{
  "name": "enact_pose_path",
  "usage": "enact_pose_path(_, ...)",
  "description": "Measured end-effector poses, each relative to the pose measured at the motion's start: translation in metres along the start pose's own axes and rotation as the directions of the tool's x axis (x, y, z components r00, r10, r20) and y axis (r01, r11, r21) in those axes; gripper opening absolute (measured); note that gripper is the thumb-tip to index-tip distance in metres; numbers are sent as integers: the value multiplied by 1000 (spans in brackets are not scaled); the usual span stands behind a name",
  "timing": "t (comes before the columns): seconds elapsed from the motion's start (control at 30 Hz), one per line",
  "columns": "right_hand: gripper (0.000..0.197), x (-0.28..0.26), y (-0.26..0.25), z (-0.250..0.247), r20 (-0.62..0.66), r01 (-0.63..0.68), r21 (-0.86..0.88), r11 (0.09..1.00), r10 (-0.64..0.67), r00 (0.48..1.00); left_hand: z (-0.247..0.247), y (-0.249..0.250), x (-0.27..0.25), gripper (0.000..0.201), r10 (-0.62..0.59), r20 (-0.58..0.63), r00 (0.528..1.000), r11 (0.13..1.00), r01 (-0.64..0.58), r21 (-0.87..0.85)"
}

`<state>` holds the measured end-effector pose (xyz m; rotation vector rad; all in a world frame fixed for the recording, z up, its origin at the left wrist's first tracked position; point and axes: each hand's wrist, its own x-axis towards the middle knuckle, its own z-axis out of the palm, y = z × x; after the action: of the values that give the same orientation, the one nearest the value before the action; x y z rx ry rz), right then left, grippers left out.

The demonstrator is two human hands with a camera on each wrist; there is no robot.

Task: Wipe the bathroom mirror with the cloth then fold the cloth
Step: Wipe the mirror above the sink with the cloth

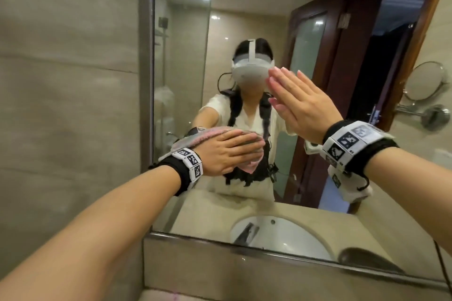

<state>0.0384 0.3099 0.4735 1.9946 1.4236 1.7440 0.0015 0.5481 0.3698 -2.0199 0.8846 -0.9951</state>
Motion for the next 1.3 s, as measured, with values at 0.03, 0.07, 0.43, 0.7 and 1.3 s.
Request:
enact_pose_path(0.03,46,-2,-9,3,13,13,25,1000,-14,1000,4,8,-5,60,-14,-2,1000,1000,14,-9)
enact_pose_path(0.07,46,-5,-18,8,36,34,52,998,-36,999,7,15,-9,59,-35,-8,999,999,34,-19)
enact_pose_path(0.43,46,-40,-114,45,103,228,238,944,-258,961,59,78,-55,53,-118,-201,972,992,105,-75)
enact_pose_path(0.7,48,-87,-149,44,150,128,480,868,-225,963,85,162,-77,73,-681,-164,714,733,664,-149)
enact_pose_path(1.3,50,-144,-170,67,281,-29,540,841,-148,948,87,190,-94,66,-979,68,-192,-204,912,-357)
